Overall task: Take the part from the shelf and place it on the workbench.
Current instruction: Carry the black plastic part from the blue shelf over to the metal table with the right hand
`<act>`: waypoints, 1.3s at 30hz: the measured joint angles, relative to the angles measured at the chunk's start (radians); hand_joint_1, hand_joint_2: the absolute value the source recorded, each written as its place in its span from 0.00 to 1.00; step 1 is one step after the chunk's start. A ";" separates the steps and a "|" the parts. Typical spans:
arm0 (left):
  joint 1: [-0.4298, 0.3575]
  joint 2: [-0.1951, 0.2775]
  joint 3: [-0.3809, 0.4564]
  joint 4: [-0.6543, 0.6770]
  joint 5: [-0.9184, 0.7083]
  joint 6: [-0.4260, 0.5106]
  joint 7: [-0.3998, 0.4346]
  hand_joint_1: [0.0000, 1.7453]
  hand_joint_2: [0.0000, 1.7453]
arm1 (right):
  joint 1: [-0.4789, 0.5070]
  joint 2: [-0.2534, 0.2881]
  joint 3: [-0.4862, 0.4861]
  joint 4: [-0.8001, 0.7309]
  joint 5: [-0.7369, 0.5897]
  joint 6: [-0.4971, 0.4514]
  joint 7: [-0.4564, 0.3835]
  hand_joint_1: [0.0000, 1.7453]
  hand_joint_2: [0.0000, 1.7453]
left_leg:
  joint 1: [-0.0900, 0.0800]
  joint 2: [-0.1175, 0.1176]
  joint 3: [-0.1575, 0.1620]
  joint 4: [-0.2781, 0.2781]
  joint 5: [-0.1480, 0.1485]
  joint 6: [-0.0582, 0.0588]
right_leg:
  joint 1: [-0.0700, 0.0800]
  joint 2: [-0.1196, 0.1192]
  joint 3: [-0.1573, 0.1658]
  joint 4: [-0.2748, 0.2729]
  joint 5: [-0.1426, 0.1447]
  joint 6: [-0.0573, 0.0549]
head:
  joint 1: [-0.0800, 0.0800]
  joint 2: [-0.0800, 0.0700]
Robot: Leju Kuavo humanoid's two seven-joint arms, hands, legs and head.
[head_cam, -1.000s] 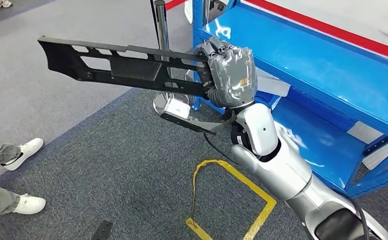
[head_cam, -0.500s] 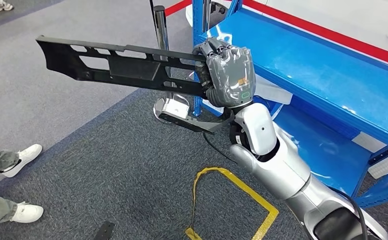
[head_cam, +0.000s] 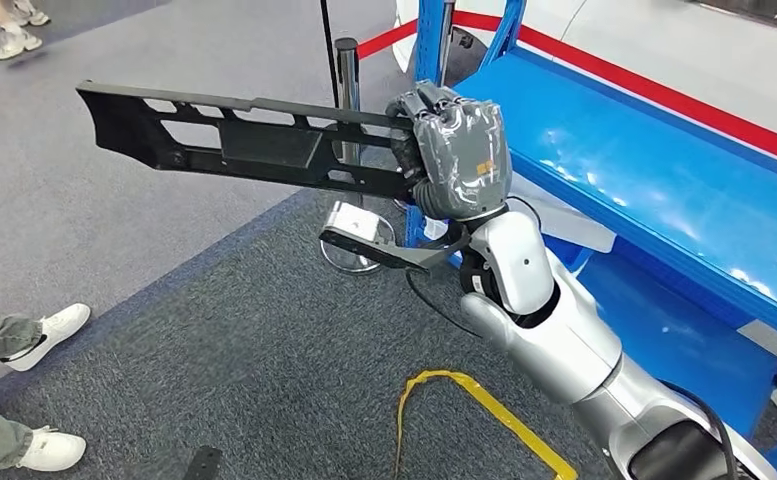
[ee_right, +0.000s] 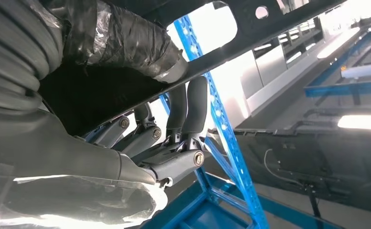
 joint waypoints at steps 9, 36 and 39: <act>-0.004 -0.004 -0.001 0.000 0.000 0.025 0.020 0.00 1.00 | -0.004 0.001 0.003 -0.004 -0.015 0.013 0.003 1.00 1.00 | 0.019 0.015 -0.131 0.214 -0.069 -0.053 | 0.000 -0.002 0.053 -0.059 0.011 -0.034 | -0.006 0.000; -0.001 -0.008 -0.004 0.000 -0.001 0.032 0.022 0.00 1.00 | 0.008 0.001 0.008 -0.010 -0.049 0.035 0.004 1.00 1.00 | 0.029 -0.048 -0.171 0.062 0.075 -0.049 | -0.019 0.035 0.091 -0.011 -0.064 -0.005 | -0.003 0.000; -0.004 -0.009 -0.006 0.000 -0.001 0.031 0.022 0.00 1.00 | 0.004 0.001 0.009 -0.010 -0.050 0.038 0.004 1.00 1.00 | 0.029 0.011 -0.250 0.225 -0.001 -0.062 | -0.014 -0.001 0.096 -0.016 -0.065 -0.014 | -0.008 0.000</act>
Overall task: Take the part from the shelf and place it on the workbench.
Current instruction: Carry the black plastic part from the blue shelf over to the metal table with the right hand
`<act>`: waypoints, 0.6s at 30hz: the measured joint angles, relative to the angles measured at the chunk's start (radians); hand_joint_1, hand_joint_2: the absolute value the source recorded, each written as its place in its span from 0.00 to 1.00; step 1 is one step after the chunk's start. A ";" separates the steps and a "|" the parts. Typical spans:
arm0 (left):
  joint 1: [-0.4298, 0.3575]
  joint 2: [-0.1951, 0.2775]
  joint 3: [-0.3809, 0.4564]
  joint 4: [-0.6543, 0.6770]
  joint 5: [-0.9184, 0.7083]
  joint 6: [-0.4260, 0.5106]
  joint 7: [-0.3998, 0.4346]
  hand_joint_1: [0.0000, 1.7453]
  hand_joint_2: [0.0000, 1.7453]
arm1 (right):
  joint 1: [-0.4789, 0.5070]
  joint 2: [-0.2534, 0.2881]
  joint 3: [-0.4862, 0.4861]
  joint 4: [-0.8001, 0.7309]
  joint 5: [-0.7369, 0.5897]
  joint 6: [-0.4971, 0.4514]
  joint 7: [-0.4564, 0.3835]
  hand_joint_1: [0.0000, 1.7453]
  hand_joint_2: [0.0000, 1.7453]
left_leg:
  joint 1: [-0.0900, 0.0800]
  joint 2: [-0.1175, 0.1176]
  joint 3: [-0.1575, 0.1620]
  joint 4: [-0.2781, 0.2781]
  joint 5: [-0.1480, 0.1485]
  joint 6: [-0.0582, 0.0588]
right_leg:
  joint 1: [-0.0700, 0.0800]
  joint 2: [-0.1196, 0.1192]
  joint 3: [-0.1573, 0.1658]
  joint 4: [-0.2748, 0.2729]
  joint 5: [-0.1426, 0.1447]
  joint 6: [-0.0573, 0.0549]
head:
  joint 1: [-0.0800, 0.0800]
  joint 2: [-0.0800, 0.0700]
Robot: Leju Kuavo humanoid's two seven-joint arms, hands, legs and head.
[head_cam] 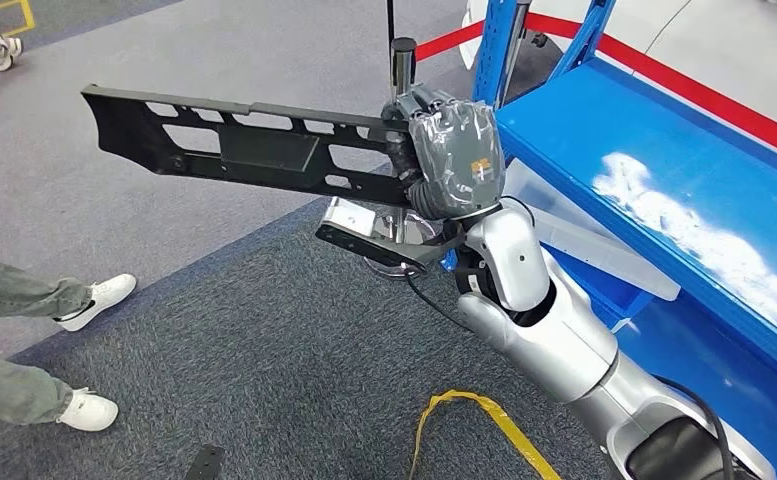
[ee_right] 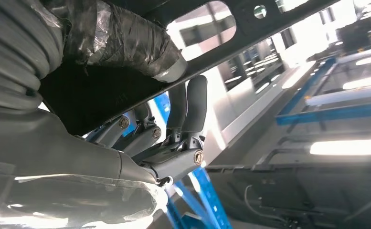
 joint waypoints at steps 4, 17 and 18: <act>0.002 -0.002 -0.002 0.000 0.001 -0.001 0.000 0.00 1.00 | 0.000 0.000 0.001 0.000 -0.002 0.006 -0.001 1.00 1.00 | 0.001 0.014 -0.002 -0.002 0.037 0.002 | 0.006 -0.044 0.002 0.000 -0.004 -0.003 | 0.000 0.000; -0.002 0.001 -0.003 0.000 0.002 -0.001 -0.002 0.00 1.00 | 0.000 -0.002 0.001 -0.006 -0.002 0.012 0.000 1.00 1.00 | -0.016 -0.010 0.124 -0.231 0.112 0.062 | 0.003 -0.007 -0.110 0.265 -0.129 0.028 | 0.011 0.000; -0.001 0.001 -0.003 0.000 0.002 -0.001 -0.002 0.00 1.00 | 0.001 -0.002 0.001 -0.005 -0.002 0.012 0.000 1.00 1.00 | -0.016 -0.022 0.124 -0.228 0.111 0.061 | 0.002 -0.005 -0.110 0.257 -0.111 0.030 | 0.011 0.000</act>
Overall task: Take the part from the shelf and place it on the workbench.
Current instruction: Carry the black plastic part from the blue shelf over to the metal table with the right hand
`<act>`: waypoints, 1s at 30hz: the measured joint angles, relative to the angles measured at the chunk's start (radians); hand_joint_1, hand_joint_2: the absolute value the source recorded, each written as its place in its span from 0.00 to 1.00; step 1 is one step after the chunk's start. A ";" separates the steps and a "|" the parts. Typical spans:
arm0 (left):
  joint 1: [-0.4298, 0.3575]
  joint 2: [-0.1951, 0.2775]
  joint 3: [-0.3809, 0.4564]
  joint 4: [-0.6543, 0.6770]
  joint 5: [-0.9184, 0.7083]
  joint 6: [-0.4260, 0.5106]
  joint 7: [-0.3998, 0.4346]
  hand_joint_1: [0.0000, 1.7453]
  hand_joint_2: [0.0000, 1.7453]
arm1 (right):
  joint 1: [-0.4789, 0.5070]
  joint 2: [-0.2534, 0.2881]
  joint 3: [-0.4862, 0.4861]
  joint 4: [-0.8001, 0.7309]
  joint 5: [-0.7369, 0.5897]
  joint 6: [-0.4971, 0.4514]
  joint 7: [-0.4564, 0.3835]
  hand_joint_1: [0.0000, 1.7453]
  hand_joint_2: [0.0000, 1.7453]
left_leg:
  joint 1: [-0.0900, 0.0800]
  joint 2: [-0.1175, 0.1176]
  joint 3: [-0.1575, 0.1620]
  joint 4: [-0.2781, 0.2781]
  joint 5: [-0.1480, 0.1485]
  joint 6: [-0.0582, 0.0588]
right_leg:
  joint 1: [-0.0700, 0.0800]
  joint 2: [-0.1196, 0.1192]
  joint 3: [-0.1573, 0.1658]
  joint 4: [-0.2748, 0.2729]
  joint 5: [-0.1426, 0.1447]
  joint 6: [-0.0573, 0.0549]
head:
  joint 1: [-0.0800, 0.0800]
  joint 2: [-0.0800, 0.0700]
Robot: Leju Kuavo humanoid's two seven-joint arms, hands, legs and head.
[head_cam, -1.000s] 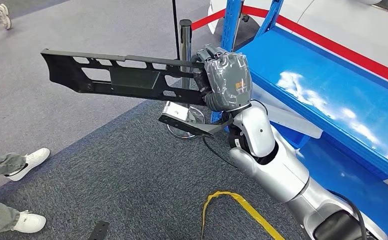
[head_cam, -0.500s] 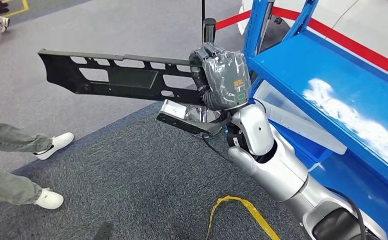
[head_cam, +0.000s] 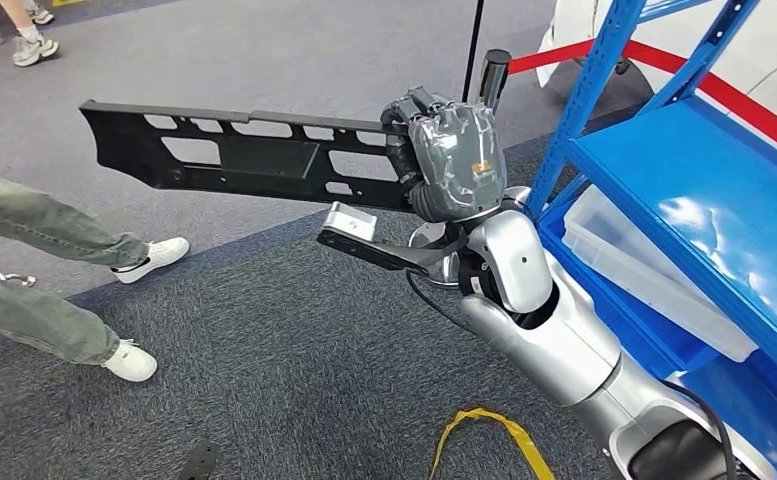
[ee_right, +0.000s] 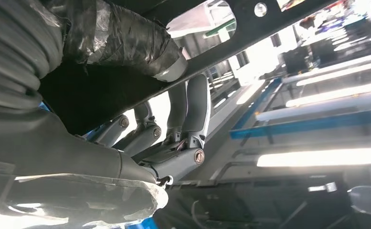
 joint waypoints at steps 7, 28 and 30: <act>0.002 -0.001 -0.001 0.000 -0.001 -0.001 0.000 0.00 1.00 | -0.006 -0.002 0.000 -0.003 0.001 0.011 -0.003 1.00 1.00 | 0.011 -0.081 -0.034 0.038 -0.010 -0.036 | -0.009 0.069 0.110 -0.242 0.099 -0.009 | -0.001 0.000; 0.000 -0.003 -0.008 0.000 0.005 0.000 -0.002 0.00 1.00 | -0.022 -0.037 0.001 -0.016 0.038 0.067 -0.022 1.00 1.00 | 0.003 0.039 -0.017 0.000 0.011 -0.001 | -0.001 -0.011 0.052 -0.058 -0.016 -0.003 | -0.008 0.000; 0.000 -0.003 -0.009 0.000 0.009 0.001 -0.002 0.00 1.00 | -0.013 -0.049 0.001 -0.022 0.042 0.073 -0.021 1.00 1.00 | 0.002 0.012 -0.015 0.003 0.009 0.000 | 0.000 -0.002 0.002 0.018 -0.027 0.000 | -0.007 0.000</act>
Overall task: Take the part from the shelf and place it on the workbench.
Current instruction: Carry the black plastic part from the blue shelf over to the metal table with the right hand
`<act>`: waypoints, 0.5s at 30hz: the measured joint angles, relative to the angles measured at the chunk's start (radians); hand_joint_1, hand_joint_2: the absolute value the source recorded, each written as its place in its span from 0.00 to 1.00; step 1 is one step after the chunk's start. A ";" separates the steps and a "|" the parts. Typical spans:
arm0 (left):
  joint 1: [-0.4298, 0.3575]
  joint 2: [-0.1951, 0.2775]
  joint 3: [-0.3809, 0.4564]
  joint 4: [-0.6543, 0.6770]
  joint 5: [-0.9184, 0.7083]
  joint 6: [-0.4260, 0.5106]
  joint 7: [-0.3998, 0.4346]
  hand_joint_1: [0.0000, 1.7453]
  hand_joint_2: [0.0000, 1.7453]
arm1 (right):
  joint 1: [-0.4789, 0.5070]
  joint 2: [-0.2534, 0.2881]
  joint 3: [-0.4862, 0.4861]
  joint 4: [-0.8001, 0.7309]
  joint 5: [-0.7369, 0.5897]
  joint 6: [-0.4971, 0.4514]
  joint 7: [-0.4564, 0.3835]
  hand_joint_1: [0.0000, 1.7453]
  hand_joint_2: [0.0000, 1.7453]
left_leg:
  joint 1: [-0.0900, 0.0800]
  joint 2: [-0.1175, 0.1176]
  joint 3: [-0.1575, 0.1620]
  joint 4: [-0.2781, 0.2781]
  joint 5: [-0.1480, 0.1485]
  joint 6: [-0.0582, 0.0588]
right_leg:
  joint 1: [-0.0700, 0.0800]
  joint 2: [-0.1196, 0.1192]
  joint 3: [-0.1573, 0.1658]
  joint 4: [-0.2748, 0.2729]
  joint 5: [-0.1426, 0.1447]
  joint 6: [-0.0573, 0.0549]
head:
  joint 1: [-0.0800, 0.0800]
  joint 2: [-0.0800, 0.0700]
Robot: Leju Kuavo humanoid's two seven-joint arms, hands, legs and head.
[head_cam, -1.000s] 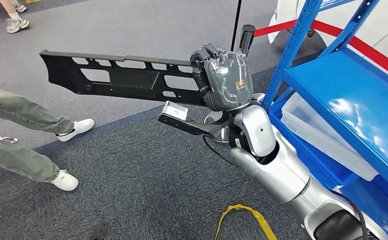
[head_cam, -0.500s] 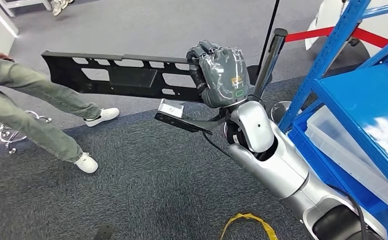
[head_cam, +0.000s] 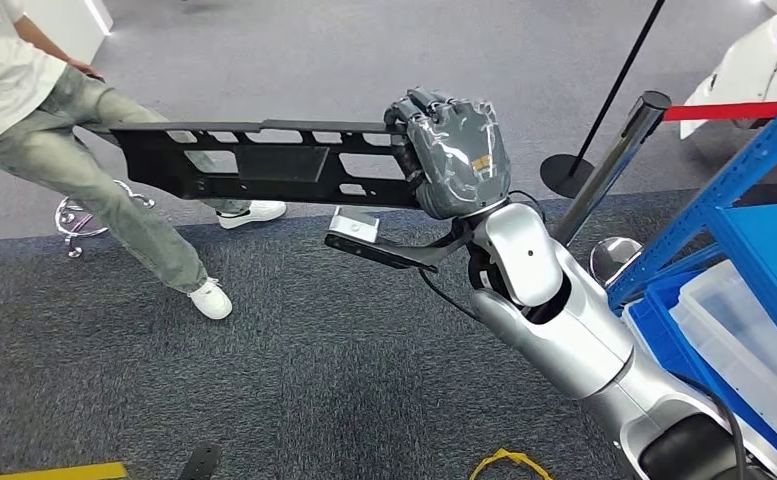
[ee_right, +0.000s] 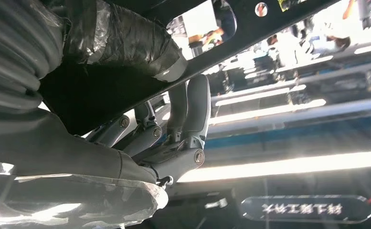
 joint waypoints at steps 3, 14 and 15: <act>0.002 0.000 0.000 0.000 0.004 0.001 0.001 0.00 1.00 | 0.009 -0.016 0.000 -0.013 0.005 0.011 0.007 1.00 1.00 | 0.001 -0.042 -0.002 0.016 -0.009 -0.006 | -0.004 0.032 0.049 -0.144 0.101 -0.001 | 0.001 0.000; 0.005 0.003 -0.002 0.000 0.006 0.007 0.008 0.00 1.00 | 0.025 -0.051 0.000 -0.050 0.008 0.029 0.029 1.00 1.00 | 0.011 0.015 -0.140 0.260 -0.118 -0.064 | -0.008 -0.007 0.123 -0.285 0.132 -0.030 | -0.013 0.000; 0.005 0.003 -0.003 0.000 0.006 0.006 0.009 0.00 1.00 | 0.028 -0.053 0.000 -0.050 0.008 0.030 0.030 1.00 1.00 | 0.013 0.019 -0.158 0.290 -0.121 -0.066 | -0.008 -0.019 0.124 -0.285 0.130 -0.030 | -0.013 0.000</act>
